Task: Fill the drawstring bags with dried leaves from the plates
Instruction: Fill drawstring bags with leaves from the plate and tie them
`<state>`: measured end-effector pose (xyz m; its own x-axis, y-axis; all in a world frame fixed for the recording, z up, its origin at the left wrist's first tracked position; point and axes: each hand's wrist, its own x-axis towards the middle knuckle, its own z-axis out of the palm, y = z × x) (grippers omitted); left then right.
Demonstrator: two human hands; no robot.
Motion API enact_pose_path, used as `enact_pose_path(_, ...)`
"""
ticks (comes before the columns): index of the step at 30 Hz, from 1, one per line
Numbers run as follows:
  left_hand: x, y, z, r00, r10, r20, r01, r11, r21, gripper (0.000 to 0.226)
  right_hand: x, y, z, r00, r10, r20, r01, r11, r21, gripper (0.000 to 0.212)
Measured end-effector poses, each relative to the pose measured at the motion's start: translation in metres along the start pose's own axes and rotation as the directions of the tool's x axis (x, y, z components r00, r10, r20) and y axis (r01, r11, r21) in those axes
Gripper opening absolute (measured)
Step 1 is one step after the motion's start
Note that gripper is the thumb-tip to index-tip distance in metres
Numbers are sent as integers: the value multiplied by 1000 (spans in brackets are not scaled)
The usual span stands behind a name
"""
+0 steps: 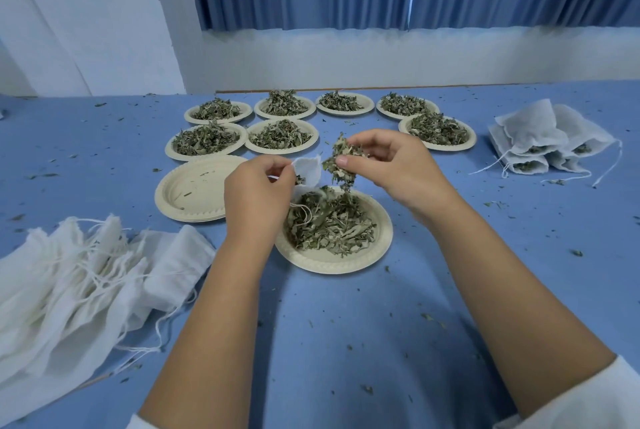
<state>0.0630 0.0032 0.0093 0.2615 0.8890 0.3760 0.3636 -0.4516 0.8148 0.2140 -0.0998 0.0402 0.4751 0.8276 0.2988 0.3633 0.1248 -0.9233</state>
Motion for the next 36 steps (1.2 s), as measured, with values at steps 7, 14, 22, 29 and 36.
enact_pose_path(7,-4,5,6,997,-2,72,2,1000,-4,10,-1,12,26,994,36,-101,-13,975,223,21)
enact_pose_path(14,-5,7,7,991,-55,119,75,982,-174,18,0,24,38,980,-68,-185,82,994,70,24)
enact_pose_path(22,-6,11,4,986,-126,108,151,950,-273,28,-2,29,38,981,-168,-93,141,958,-251,21)
enact_pose_path(29,-8,13,7,981,-35,190,74,976,-204,16,2,35,36,991,-135,16,123,841,-527,25)
enact_pose_path(36,-7,11,5,991,-37,132,55,989,-139,11,0,26,35,1000,-11,-13,9,992,-127,25)
